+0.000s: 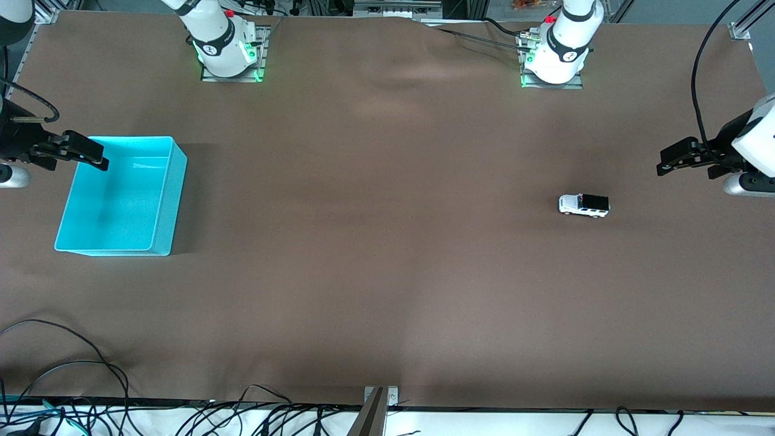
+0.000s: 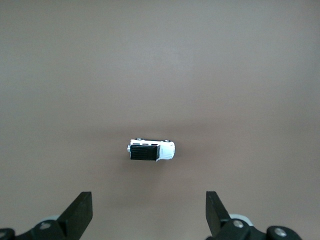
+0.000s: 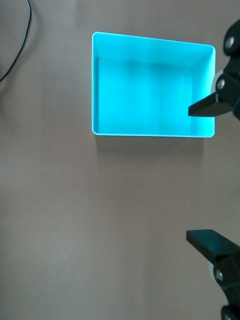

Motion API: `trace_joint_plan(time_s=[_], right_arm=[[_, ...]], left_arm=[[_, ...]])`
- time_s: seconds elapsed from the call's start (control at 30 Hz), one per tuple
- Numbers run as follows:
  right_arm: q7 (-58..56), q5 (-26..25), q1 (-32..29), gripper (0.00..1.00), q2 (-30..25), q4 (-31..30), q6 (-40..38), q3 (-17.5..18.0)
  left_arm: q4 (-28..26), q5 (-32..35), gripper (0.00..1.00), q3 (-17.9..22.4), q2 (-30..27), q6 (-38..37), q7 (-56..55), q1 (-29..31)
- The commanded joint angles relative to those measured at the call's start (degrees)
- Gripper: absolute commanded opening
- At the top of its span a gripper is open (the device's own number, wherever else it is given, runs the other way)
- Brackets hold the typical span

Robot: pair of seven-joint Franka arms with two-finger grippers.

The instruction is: Wind and store white jeep toy

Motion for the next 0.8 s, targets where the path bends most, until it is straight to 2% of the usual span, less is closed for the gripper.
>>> trace_joint_plan(time_s=[0.0,0.3,0.63,0.77], right_arm=[[0.6,0.2,0.1,1.00,0.1,0.7,-0.9,0.0],[0.5,0.2,0.0,1.00,0.1,0.7,-0.7,-0.1],[0.6,0.2,0.0,1.00,0.1,0.7,-0.6,-0.1],[0.6,0.2,0.0,1.00,0.1,0.7,-0.6,-0.1]], left_arm=[[-1.4,1.2,1.00,0.0,-1.3,-0.2,0.0,0.1],[-1.5,1.2,1.00,0.0,-1.1,-1.4,-4.9,0.1],[-2.9,1.0,1.00,-0.2,0.5,-1.8,-30.6,-1.0],[-4.9,1.0,1.00,-0.2,0.5,-1.7,-37.2,-1.0]])
